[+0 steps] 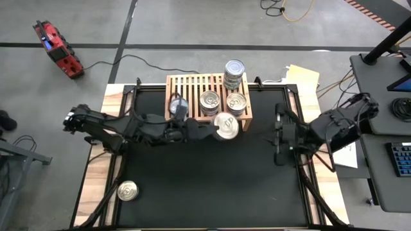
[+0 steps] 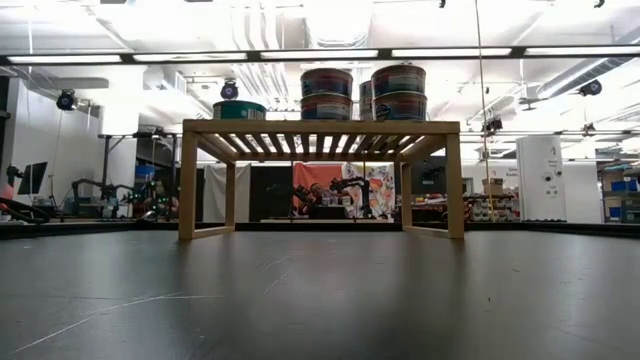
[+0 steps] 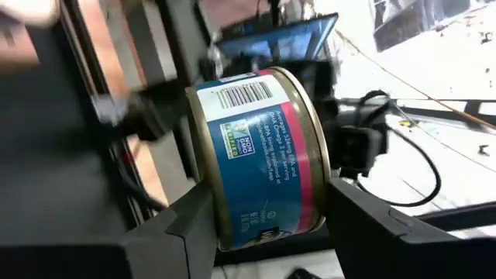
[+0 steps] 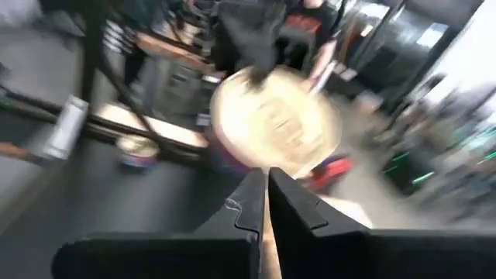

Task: Stack canned seafood by type on shelf
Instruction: Stack the blue pink tuna can on top of the blue pink tuna can on the shelf

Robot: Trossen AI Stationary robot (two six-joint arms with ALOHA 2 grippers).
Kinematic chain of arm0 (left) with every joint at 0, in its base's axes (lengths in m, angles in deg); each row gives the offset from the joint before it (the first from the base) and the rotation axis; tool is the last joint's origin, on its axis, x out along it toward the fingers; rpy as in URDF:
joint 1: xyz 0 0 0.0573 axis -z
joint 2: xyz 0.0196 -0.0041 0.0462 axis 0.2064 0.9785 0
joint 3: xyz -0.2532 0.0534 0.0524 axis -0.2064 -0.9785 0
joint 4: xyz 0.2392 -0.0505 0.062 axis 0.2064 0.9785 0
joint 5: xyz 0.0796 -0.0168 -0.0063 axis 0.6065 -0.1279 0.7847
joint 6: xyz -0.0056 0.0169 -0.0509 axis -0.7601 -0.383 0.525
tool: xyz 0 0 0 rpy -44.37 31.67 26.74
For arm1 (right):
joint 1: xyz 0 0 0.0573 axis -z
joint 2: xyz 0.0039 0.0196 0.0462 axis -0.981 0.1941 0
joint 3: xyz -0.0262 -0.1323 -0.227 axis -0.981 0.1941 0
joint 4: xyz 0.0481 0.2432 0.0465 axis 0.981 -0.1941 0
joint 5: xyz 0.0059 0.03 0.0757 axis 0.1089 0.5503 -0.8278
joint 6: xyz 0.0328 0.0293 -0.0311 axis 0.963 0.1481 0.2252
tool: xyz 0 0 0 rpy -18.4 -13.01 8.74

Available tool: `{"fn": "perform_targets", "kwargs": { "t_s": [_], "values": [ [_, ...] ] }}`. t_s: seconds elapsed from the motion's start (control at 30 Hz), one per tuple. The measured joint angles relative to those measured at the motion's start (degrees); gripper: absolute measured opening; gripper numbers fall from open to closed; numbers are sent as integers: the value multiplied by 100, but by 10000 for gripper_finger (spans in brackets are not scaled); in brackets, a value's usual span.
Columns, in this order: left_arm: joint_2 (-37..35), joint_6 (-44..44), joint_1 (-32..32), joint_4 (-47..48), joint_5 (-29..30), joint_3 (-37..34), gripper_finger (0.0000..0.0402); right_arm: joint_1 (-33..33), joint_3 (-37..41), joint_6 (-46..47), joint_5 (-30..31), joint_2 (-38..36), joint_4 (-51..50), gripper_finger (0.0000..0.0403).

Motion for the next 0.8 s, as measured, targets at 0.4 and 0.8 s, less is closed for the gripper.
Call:
{"fn": "perform_targets", "kwargs": {
  "t_s": [0.4, 0.8],
  "values": [
    [163, 137, 57, -1191, -52, -11, 182, -421, -993, -2569, 1431, 905, -51, 129],
    [168, 138, 49, -1323, 323, -11, 182, -470, -1036, -4432, 2687, 1505, 150, 309]
  ]
}}
